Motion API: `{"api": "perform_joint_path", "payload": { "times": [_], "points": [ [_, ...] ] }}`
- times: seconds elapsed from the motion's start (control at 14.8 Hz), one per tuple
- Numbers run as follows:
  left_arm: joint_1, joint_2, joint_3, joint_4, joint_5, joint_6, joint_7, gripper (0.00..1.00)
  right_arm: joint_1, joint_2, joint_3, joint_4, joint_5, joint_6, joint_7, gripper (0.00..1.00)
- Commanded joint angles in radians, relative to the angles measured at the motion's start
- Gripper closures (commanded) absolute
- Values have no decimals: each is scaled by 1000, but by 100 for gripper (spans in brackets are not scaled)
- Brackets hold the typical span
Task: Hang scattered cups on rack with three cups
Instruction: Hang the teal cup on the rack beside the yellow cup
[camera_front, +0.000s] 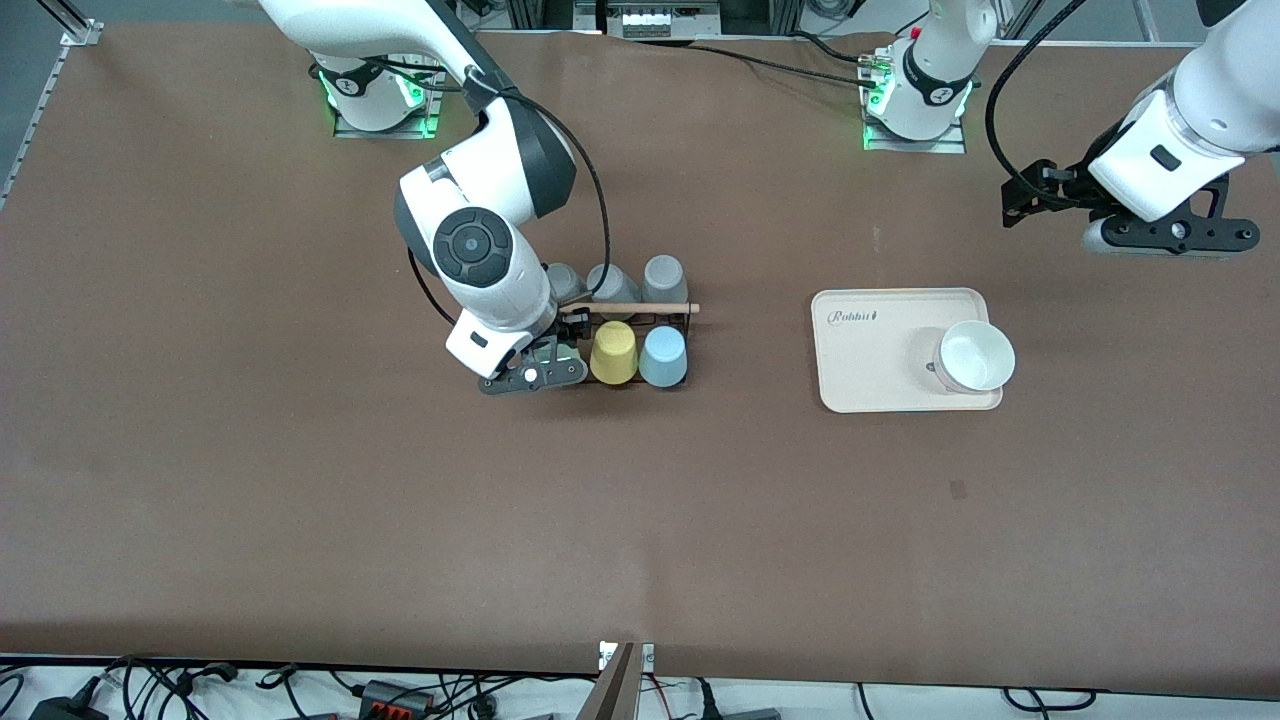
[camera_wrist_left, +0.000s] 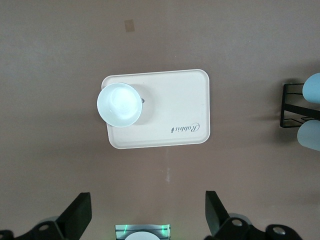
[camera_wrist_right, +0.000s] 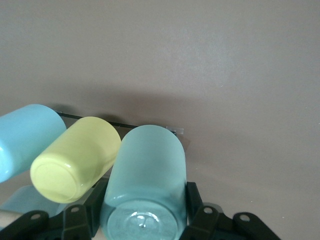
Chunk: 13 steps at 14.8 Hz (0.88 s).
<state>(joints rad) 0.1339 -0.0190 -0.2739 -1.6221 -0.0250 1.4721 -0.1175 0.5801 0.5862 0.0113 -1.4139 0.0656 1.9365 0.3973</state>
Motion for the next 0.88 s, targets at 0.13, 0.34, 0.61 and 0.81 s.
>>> {"api": "perform_joint_path", "payload": {
  "times": [0.13,0.34,0.61,0.81],
  "points": [
    [10,-10,2,7,-21,-16,27,0,15,44,-8,36,13,-16,15,77],
    [10,-9,2,7,-21,-18,27,0,23,67,-8,38,13,-10,15,77],
    [10,-9,2,7,-21,-18,27,0,32,76,-8,36,11,-8,14,77],
    [10,-9,2,7,-21,-18,25,0,34,81,-8,38,10,-7,15,57]
  ]
}}
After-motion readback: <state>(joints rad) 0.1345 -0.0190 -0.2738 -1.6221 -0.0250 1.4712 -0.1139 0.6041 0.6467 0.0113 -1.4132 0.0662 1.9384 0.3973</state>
